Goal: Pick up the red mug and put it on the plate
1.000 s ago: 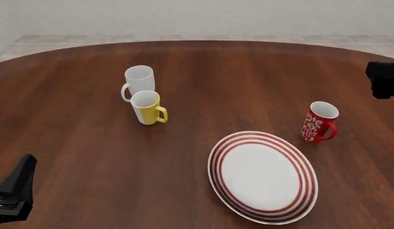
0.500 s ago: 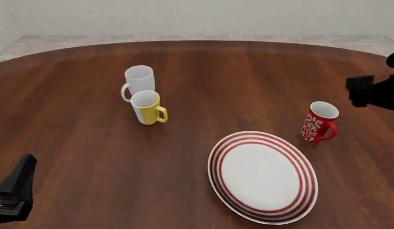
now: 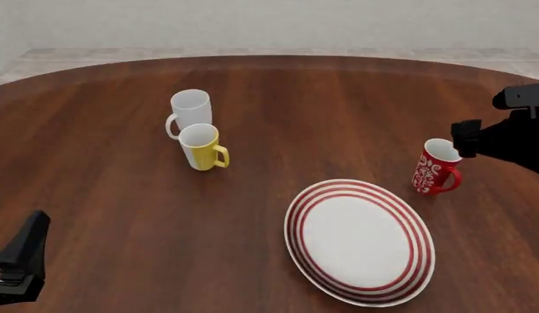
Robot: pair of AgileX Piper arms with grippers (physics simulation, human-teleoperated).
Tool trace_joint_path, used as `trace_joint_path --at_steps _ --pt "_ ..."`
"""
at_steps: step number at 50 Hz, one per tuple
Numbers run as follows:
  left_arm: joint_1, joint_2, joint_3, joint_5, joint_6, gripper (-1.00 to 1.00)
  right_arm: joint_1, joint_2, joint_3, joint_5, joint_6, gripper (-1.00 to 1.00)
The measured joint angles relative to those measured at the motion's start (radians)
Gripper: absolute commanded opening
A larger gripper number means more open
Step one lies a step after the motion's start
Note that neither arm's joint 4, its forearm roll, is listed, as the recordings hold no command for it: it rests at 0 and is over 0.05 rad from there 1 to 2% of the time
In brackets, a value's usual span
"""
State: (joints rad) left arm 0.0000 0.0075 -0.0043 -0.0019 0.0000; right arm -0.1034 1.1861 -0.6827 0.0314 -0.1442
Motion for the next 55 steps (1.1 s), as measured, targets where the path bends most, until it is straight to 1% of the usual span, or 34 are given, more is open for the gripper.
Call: trace_joint_path --at_steps 29,55 --pt "0.000 0.000 0.000 0.000 0.000 1.00 -0.003 0.138 0.042 -0.122 0.003 1.00" --pt "0.000 0.000 0.000 0.000 0.000 1.00 -0.009 0.231 0.055 -0.191 0.019 1.00"
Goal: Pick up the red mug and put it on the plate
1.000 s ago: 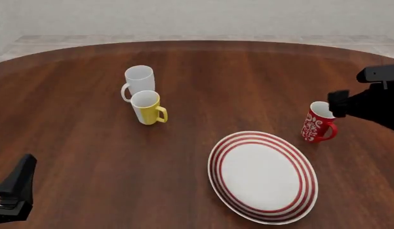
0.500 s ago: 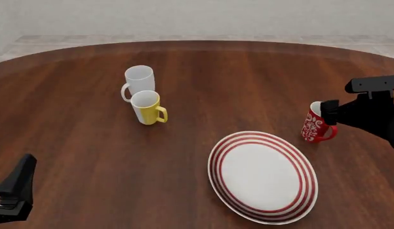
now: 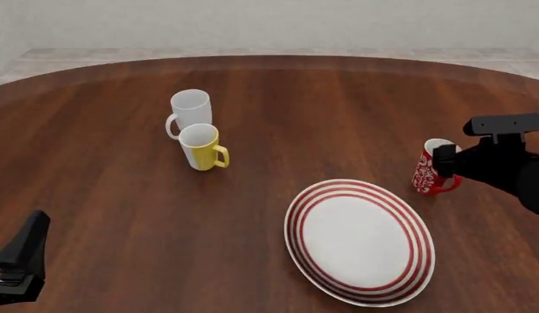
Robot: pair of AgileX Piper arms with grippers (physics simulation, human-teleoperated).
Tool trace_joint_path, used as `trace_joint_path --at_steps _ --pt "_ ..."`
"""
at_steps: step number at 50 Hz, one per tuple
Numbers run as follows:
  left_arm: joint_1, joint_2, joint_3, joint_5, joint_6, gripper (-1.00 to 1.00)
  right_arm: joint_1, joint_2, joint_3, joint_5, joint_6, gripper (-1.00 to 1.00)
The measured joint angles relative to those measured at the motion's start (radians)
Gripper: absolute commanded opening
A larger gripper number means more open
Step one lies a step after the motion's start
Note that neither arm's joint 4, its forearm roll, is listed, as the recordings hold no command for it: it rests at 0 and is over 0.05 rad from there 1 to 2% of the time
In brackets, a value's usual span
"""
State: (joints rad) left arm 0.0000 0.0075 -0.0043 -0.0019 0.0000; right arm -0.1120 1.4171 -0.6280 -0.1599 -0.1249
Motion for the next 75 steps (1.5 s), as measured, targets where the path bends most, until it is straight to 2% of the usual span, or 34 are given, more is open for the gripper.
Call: trace_joint_path --at_steps 75 --pt "0.000 0.000 0.000 0.000 0.000 1.00 -0.018 0.126 0.008 -0.080 0.007 1.00"
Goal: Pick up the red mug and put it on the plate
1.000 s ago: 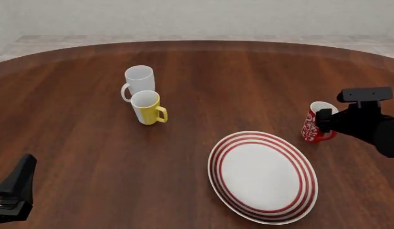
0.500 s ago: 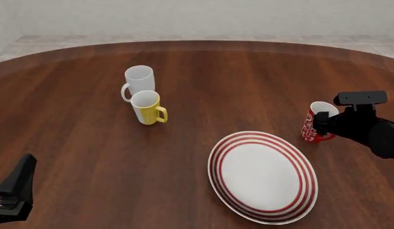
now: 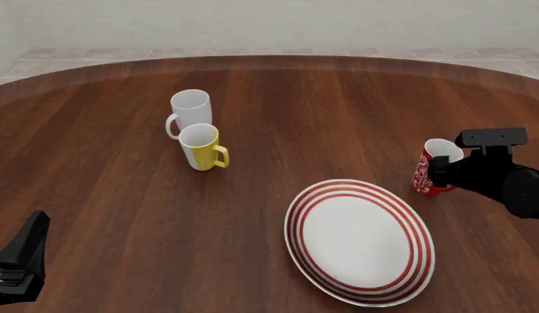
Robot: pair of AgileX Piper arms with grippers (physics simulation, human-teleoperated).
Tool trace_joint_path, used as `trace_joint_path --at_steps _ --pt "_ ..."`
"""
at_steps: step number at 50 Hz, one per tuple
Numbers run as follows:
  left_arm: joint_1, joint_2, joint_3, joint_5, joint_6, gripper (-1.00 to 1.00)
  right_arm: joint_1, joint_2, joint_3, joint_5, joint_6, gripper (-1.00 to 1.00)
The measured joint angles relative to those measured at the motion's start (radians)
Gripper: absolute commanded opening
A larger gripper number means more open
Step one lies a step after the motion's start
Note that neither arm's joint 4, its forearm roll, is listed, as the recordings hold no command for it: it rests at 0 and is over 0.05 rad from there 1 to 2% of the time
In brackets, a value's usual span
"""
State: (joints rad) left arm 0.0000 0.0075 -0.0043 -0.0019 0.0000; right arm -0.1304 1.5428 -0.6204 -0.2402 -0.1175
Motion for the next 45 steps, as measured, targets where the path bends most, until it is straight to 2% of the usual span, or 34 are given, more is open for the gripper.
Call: trace_joint_path --at_steps 45 --pt "0.000 0.000 0.000 0.000 0.000 1.00 -0.008 0.059 0.008 -0.040 0.013 1.00"
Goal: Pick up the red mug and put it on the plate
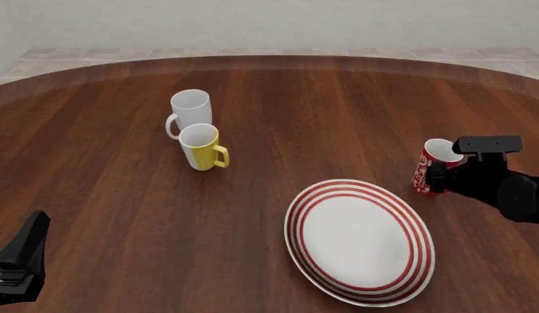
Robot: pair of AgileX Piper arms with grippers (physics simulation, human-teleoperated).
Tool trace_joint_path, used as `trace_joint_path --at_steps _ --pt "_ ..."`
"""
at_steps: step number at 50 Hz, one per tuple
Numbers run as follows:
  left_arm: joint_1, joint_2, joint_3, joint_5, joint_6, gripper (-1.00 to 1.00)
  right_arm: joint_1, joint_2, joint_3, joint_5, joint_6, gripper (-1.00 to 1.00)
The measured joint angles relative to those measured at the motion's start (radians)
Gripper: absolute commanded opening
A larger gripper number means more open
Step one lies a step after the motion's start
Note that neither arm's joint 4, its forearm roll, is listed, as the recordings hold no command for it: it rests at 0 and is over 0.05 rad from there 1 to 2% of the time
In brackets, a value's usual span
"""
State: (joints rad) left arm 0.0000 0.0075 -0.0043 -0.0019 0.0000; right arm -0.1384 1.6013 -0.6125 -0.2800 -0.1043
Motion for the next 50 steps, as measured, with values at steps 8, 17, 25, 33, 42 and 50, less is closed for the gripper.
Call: trace_joint_path --at_steps 8,17,25,33,42,50 --pt "0.000 0.000 0.000 0.000 0.000 1.00 0.002 0.008 -0.001 -0.002 0.000 1.00" --pt "0.000 0.000 0.000 0.000 0.000 1.00 0.005 0.024 -0.002 -0.010 0.006 1.00" --pt "0.000 0.000 0.000 0.000 0.000 1.00 0.007 0.027 -0.001 -0.013 0.002 -1.00" --pt "0.000 0.000 0.000 0.000 0.000 1.00 -0.003 0.020 0.006 -0.019 -0.014 -1.00" --pt "0.000 0.000 0.000 0.000 0.000 1.00 -0.005 0.012 0.013 -0.019 -0.020 -1.00" --pt "0.000 0.000 0.000 0.000 0.000 1.00 -0.008 -0.016 0.014 -0.002 -0.033 -1.00"
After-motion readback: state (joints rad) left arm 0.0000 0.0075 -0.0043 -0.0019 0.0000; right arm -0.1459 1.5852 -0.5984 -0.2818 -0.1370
